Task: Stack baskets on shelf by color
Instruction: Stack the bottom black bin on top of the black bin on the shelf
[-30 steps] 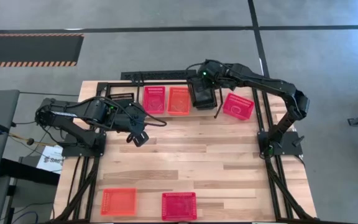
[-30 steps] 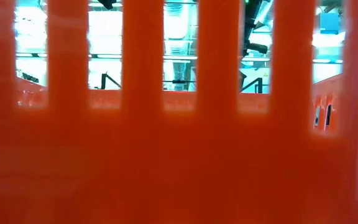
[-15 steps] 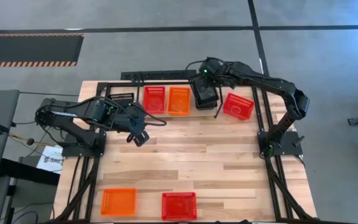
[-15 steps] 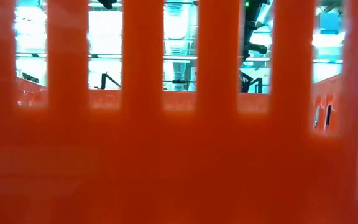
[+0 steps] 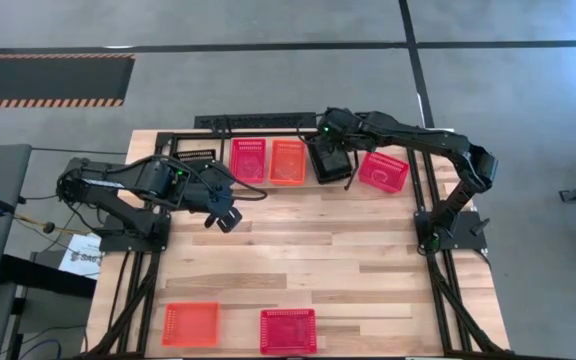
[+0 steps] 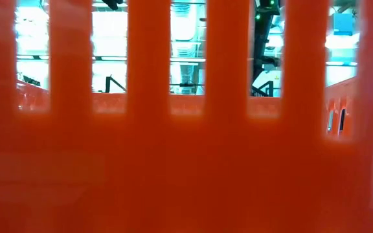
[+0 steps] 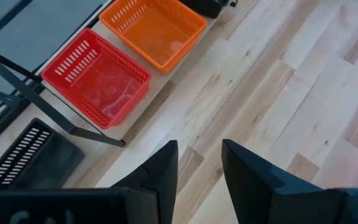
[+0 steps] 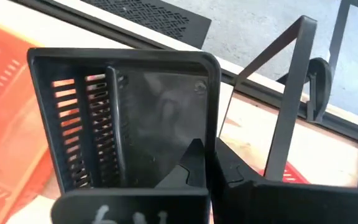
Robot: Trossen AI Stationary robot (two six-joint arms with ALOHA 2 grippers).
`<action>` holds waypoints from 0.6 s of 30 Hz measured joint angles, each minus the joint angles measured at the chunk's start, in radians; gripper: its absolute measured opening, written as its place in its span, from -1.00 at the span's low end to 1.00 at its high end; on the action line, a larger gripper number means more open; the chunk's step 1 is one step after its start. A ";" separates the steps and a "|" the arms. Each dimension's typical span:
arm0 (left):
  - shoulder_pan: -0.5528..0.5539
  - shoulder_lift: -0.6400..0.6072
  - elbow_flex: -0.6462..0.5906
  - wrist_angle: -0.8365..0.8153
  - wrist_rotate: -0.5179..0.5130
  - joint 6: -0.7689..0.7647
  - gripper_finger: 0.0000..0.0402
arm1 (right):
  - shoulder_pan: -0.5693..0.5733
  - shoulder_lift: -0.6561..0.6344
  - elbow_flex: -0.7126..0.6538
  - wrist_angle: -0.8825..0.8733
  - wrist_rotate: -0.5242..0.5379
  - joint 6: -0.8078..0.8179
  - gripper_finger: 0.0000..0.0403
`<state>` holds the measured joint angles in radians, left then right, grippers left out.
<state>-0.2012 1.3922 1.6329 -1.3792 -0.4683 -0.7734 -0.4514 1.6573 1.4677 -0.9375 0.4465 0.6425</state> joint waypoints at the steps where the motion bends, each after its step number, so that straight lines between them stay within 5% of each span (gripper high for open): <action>1: 0.000 0.000 0.000 0.000 0.000 0.000 -0.44 | 0.000 0.000 0.000 0.005 0.000 0.004 -0.99; 18: 0.000 0.000 0.000 0.000 0.000 -0.021 -0.44 | 0.007 0.000 0.000 0.018 -0.058 0.038 -0.98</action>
<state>-0.2012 1.3922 1.6329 -1.3788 -0.4679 -0.7948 -0.4446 1.6573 1.4673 -0.9199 0.3882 0.6803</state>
